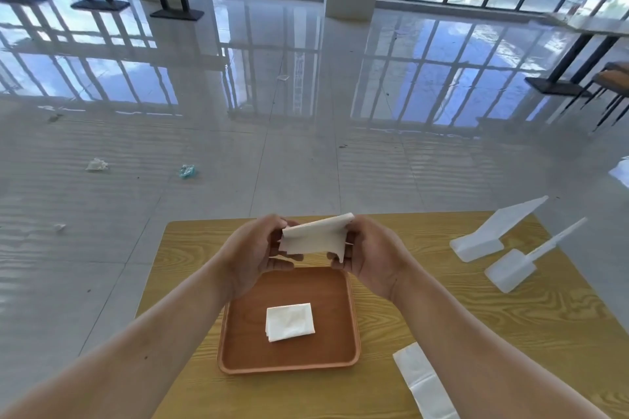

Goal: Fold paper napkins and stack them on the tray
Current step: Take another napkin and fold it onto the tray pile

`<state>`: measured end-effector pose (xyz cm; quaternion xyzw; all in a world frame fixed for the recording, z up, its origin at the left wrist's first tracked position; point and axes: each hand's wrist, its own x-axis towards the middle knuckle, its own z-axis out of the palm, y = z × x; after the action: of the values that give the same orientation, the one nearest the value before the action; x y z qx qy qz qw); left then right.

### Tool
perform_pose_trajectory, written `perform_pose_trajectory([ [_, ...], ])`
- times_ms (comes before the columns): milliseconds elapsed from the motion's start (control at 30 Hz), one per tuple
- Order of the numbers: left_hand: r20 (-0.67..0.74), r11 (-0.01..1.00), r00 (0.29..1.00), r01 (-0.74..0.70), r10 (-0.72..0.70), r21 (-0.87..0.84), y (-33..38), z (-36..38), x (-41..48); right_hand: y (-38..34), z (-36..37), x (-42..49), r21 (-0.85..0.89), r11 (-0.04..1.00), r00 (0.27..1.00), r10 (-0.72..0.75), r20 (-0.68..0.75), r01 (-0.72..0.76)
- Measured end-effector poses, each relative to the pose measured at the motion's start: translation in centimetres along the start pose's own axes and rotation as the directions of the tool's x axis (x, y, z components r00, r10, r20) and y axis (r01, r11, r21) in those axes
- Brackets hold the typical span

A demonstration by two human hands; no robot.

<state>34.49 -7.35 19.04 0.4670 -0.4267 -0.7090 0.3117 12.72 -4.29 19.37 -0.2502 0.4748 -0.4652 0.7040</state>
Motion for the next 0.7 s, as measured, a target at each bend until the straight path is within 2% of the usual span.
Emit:
perform_pose_trajectory([
  [67,0.002,0.999,1.000,0.019,-0.019,0.034,-1.0,-0.4,0.5,1.2,-0.3,0.6,-0.026,0.999,0.999,0.034,0.011,-0.034],
  [167,-0.080,0.992,0.997,0.003,0.008,0.129,-3.2,-1.2,1.5,3.6,-0.8,1.8,-0.252,0.967,0.999,0.035,-0.042,-0.044],
  [300,-0.228,0.922,0.972,0.037,0.057,0.385,-7.9,-2.6,3.2,8.2,-1.8,4.5,-0.400,0.909,0.979,0.036,-0.200,-0.115],
  [400,-0.295,0.846,0.955,0.143,0.018,0.514,-12.1,-3.8,4.1,12.3,-3.0,6.2,-0.460,0.868,0.948,0.034,-0.318,-0.185],
  [467,-0.315,0.797,0.949,0.192,-0.003,0.573,-14.8,-4.5,4.6,14.8,-3.9,7.0,-0.581,0.781,0.935,0.008,-0.354,-0.227],
  [567,-0.326,0.731,0.945,0.242,-0.029,0.638,-17.5,-5.5,5.1,17.4,-4.7,7.4,-0.748,0.618,0.941,-0.042,-0.335,-0.239],
  [700,-0.355,0.630,0.934,0.305,-0.050,0.714,-19.8,-5.8,5.4,19.8,-5.1,7.6,-0.876,0.433,0.953,-0.109,-0.282,-0.210],
])
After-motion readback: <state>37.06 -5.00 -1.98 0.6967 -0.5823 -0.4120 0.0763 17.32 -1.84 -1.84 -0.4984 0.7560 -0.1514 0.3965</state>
